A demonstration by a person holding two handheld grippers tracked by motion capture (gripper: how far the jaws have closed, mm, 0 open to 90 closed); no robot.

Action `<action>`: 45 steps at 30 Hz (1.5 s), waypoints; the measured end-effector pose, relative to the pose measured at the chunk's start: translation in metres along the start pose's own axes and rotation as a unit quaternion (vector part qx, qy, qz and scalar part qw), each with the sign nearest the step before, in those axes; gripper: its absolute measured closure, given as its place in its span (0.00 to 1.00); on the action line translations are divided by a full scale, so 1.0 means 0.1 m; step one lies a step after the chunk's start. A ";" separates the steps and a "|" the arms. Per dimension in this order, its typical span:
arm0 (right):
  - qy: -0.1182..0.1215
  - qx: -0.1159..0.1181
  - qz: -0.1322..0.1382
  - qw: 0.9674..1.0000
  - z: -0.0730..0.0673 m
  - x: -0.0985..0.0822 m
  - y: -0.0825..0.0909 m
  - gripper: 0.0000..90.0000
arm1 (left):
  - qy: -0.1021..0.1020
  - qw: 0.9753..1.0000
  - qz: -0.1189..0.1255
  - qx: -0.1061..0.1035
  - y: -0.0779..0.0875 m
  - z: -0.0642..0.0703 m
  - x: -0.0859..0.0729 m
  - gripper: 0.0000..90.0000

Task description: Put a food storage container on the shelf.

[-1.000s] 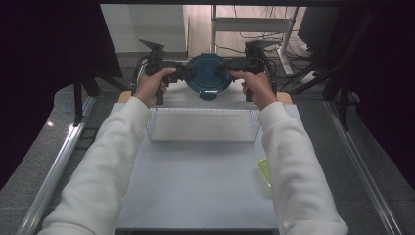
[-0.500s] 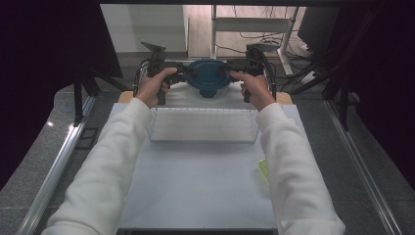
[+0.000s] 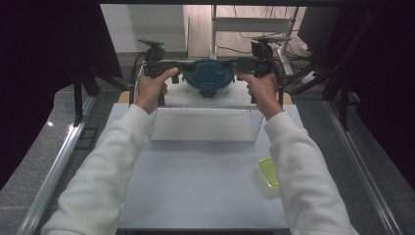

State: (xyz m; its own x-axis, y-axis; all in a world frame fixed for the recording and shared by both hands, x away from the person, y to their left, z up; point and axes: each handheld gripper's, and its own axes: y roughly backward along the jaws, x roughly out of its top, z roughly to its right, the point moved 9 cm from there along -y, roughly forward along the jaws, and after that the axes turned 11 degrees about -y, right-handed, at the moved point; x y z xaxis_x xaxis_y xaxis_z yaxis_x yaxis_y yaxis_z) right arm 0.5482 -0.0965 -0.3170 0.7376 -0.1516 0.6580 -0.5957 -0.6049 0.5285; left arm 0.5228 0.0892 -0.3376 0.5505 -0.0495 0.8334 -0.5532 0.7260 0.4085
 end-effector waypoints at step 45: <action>0.115 0.056 -0.060 0.990 0.84 -2.39 1.10 0.28 | -0.076 0.995 -0.066 0.001 0.84 0.62 -2.62 0.22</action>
State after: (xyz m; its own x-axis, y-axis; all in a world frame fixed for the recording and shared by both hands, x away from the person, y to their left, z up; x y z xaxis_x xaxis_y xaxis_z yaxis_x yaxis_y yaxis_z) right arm 0.3330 -0.1923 -0.4614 0.7006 0.1009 0.7064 -0.4603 -0.6926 0.5554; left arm 0.2934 0.1207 -0.4983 0.5171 -0.2475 0.8193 -0.4835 0.7054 0.5183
